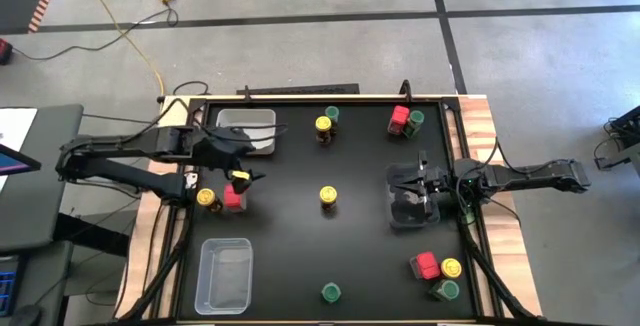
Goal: Sort spices by type
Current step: Put the middle left yellow seasoning bottle into the gray bin
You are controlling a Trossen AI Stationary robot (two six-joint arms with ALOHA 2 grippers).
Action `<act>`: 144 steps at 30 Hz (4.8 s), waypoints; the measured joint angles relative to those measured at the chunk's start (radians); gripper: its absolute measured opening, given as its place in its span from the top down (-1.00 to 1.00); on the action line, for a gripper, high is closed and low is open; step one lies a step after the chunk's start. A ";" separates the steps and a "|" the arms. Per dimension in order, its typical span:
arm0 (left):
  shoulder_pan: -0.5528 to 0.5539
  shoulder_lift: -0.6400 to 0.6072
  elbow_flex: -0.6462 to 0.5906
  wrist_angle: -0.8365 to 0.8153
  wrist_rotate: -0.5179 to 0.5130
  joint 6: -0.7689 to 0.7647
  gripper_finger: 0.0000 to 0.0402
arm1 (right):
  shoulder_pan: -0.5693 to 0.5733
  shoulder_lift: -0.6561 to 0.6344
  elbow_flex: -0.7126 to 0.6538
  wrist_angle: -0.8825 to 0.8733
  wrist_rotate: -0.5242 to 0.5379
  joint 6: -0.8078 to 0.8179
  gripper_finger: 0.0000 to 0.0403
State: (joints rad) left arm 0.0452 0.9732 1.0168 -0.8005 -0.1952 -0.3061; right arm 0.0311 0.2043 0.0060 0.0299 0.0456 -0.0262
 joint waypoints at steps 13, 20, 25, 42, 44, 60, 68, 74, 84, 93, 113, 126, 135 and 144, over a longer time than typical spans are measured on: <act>0.001 0.076 0.000 -0.142 0.007 -0.259 -0.98 | 0.000 0.000 0.000 0.000 0.000 0.000 0.82; 0.001 0.080 0.000 -0.247 -0.008 -0.343 -0.98 | 0.000 0.000 0.000 0.000 0.000 0.000 0.82; 0.001 0.080 0.000 -0.264 -0.023 -0.337 -0.98 | 0.000 0.000 0.000 0.000 0.000 0.000 0.82; -0.014 0.080 0.000 -0.511 0.098 0.136 -0.98 | 0.000 0.000 0.000 0.000 0.000 0.000 0.82; -0.029 0.078 0.000 -0.594 0.101 0.118 -0.98 | 0.000 0.000 0.000 0.000 0.000 0.000 0.82; -0.147 -0.025 -0.058 -0.648 0.184 0.058 -0.98 | 0.000 0.000 0.000 0.000 0.000 0.000 0.82; -0.197 -0.025 -0.124 -0.636 0.192 0.127 -0.98 | 0.000 0.000 0.000 0.000 0.000 0.000 0.82; -0.208 -0.025 -0.190 -0.622 0.168 0.167 -0.98 | 0.000 0.000 0.000 0.000 0.000 0.000 0.82; -0.208 -0.025 -0.209 -0.612 0.149 0.199 -0.93 | 0.000 0.000 0.000 0.000 0.000 0.000 0.82; -0.208 -0.025 -0.209 -0.597 0.150 0.204 -0.80 | 0.000 0.000 0.000 0.000 0.000 0.000 0.82; -0.208 -0.030 -0.256 -0.566 0.154 0.178 -0.80 | 0.000 0.000 0.000 0.000 0.000 0.000 0.82; -0.208 -0.029 -0.285 -0.543 0.154 0.144 -0.69 | 0.000 0.000 0.000 0.000 0.000 0.000 0.82; -0.208 -0.029 -0.285 -0.544 0.137 0.109 -0.28 | 0.000 0.000 0.000 0.000 0.000 0.000 0.82; -0.207 -0.029 -0.259 -0.542 0.135 0.008 -0.11 | 0.000 0.000 0.000 0.000 0.000 0.000 0.82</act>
State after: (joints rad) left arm -0.1619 0.9443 0.7573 -1.3420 -0.0597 -0.2985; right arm 0.0311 0.2047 0.0059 0.0296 0.0456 -0.0262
